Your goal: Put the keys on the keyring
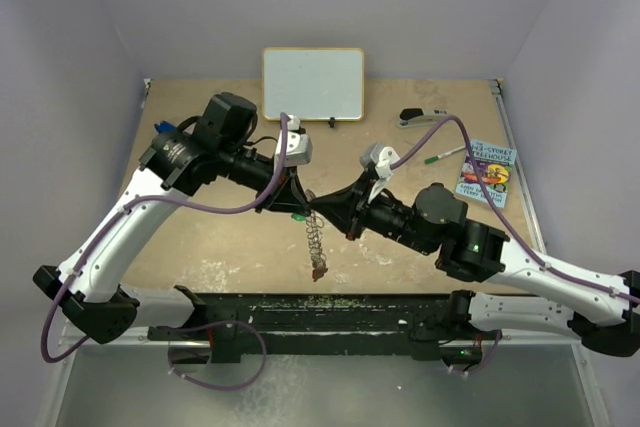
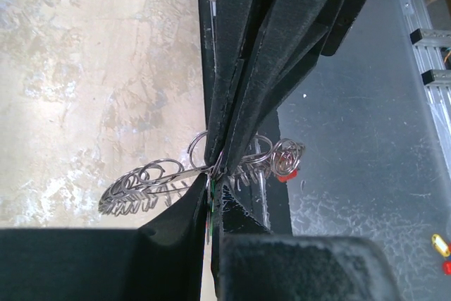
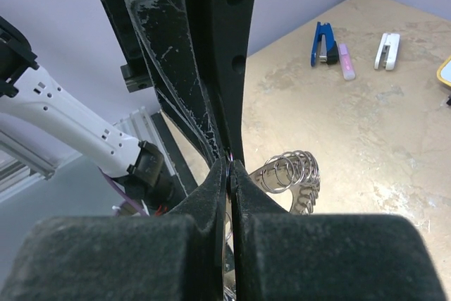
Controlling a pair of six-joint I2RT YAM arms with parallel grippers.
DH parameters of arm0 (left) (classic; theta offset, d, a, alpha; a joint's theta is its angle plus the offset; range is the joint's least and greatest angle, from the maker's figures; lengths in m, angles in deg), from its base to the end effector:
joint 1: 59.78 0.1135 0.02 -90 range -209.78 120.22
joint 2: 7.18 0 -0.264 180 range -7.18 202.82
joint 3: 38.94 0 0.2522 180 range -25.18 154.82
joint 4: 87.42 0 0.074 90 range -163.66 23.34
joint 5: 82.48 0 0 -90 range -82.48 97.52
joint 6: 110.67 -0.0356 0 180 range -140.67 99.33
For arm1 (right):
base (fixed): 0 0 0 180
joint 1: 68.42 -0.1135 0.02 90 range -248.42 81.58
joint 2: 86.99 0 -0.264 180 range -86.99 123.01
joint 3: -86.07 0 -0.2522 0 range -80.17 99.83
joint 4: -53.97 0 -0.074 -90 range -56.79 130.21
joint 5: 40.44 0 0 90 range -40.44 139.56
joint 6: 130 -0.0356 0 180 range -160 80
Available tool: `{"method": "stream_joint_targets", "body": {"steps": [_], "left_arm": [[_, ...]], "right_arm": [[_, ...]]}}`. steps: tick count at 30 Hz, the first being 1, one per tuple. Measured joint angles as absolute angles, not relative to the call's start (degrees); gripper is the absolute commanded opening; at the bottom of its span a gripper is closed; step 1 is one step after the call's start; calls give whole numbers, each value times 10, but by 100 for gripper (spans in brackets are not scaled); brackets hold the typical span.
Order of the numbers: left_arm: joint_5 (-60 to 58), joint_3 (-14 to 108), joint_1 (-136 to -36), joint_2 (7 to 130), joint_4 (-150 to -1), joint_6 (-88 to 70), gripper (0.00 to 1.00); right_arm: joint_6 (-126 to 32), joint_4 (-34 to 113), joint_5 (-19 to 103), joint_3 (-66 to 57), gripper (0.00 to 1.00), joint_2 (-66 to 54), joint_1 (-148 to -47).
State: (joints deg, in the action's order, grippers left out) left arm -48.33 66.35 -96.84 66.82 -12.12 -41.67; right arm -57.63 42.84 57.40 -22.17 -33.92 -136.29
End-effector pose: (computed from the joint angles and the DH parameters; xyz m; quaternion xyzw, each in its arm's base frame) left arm 0.1661 -0.1623 0.4330 0.5547 0.6224 -0.4751 0.2816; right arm 0.0831 0.1914 0.4197 -0.2325 0.6171 0.4763 0.5816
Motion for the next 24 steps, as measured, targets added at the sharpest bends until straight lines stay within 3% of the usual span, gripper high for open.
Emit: {"method": "stream_joint_targets", "body": {"steps": [8, 16, 24], "left_arm": [[-484, 694, -969, 681, -94, -443, 4], [-487, 741, -970, 719, -28, -495, 4], [-481, 783, -969, 743, 30, -540, 4]], "right_arm": [[-585, 423, 574, -221, 3, -348, -1363], [-589, 394, 574, -212, 0, -346, -1363], [-592, 370, 573, -189, 6, -327, -1363]]}}
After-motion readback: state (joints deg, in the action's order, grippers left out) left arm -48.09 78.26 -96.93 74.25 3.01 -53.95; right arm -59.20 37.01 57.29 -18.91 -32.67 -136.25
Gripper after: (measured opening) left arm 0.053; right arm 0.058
